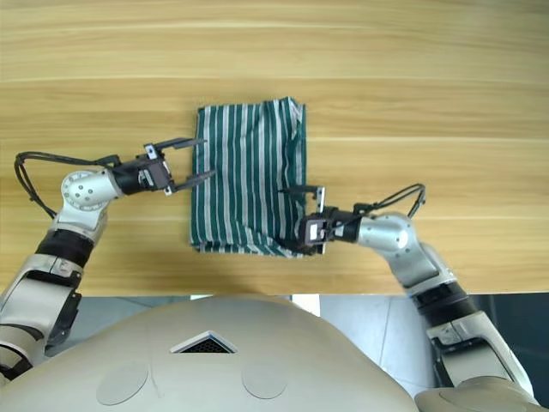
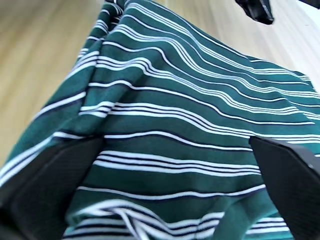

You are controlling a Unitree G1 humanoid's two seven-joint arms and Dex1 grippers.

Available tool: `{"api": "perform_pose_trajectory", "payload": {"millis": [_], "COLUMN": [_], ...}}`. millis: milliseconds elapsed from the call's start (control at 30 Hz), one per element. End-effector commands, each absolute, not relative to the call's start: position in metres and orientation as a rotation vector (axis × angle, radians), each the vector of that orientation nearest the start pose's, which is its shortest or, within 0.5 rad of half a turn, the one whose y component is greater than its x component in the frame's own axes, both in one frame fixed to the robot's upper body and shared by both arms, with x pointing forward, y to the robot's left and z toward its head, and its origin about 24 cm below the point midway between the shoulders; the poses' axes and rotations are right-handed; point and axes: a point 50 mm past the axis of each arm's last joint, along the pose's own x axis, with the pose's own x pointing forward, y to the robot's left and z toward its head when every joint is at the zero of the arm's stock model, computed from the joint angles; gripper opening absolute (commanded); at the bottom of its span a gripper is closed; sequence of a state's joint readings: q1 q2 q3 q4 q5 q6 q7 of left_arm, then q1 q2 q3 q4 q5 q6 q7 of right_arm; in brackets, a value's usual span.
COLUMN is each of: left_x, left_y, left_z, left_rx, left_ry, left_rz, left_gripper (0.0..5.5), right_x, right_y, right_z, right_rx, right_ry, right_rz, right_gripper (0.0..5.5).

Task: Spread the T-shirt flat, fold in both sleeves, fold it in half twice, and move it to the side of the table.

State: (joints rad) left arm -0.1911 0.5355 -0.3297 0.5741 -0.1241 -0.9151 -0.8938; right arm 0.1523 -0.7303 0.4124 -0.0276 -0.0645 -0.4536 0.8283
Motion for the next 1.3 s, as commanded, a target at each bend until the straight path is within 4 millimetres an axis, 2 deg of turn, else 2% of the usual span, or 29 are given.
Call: {"api": "perform_pose_trajectory", "payload": {"millis": [33, 133, 233, 300, 400, 467, 567, 667, 767, 867, 1000, 1300], "left_x": [0.228, 0.221, 0.209, 0.199, 0.186, 0.177, 0.16, 0.149, 0.138, 0.129, 0.123, 0.122], "left_y": [0.182, 0.188, 0.196, 0.201, 0.212, 0.217, 0.221, 0.224, 0.221, 0.216, 0.213, 0.203], "left_z": [0.024, 0.025, 0.03, 0.035, 0.042, 0.044, 0.04, 0.033, 0.028, 0.024, 0.018, 0.007], "left_rx": [0.602, 0.634, 0.682, 0.712, 0.8, 0.847, 0.89, 0.912, 0.894, 0.876, 0.877, 0.892], "left_ry": [-0.206, -0.165, -0.127, -0.108, -0.075, -0.043, 0.035, 0.111, 0.145, 0.164, 0.18, 0.169], "left_rz": [-1.227, -1.275, -1.329, -1.37, -1.39, -1.416, -1.488, -1.54, -1.589, -1.625, -1.655, -1.67], "left_gripper": [2.77, 2.77, 2.77, 2.77, 2.77, 2.77, 2.77, 2.77, 2.77, 2.77, 2.77, 2.77], "right_x": [0.171, 0.194, 0.218, 0.221, 0.222, 0.217, 0.193, 0.163, 0.142, 0.127, 0.118, 0.124], "right_y": [-0.166, -0.169, -0.18, -0.194, -0.216, -0.226, -0.239, -0.25, -0.248, -0.238, -0.222, -0.193], "right_z": [0.021, 0.049, 0.087, 0.102, 0.111, 0.108, 0.086, 0.06, 0.047, 0.035, 0.025, 0.022], "right_rx": [-0.697, -0.666, -0.616, -0.631, -0.724, -0.822, -0.947, -1.0, -0.993, -0.964, -0.938, -0.926], "right_ry": [0.092, -0.069, -0.244, -0.279, -0.255, -0.19, 0.026, 0.281, 0.397, 0.441, 0.435, 0.306], "right_rz": [1.323, 1.155, 0.933, 0.855, 0.8, 0.83, 1.0, 1.208, 1.351, 1.469, 1.541, 1.564], "right_gripper": [5.35, 5.35, 5.35, 5.35, 5.35, 5.35, 5.35, 5.35, 5.35, 5.35, 5.35, 5.35]}}
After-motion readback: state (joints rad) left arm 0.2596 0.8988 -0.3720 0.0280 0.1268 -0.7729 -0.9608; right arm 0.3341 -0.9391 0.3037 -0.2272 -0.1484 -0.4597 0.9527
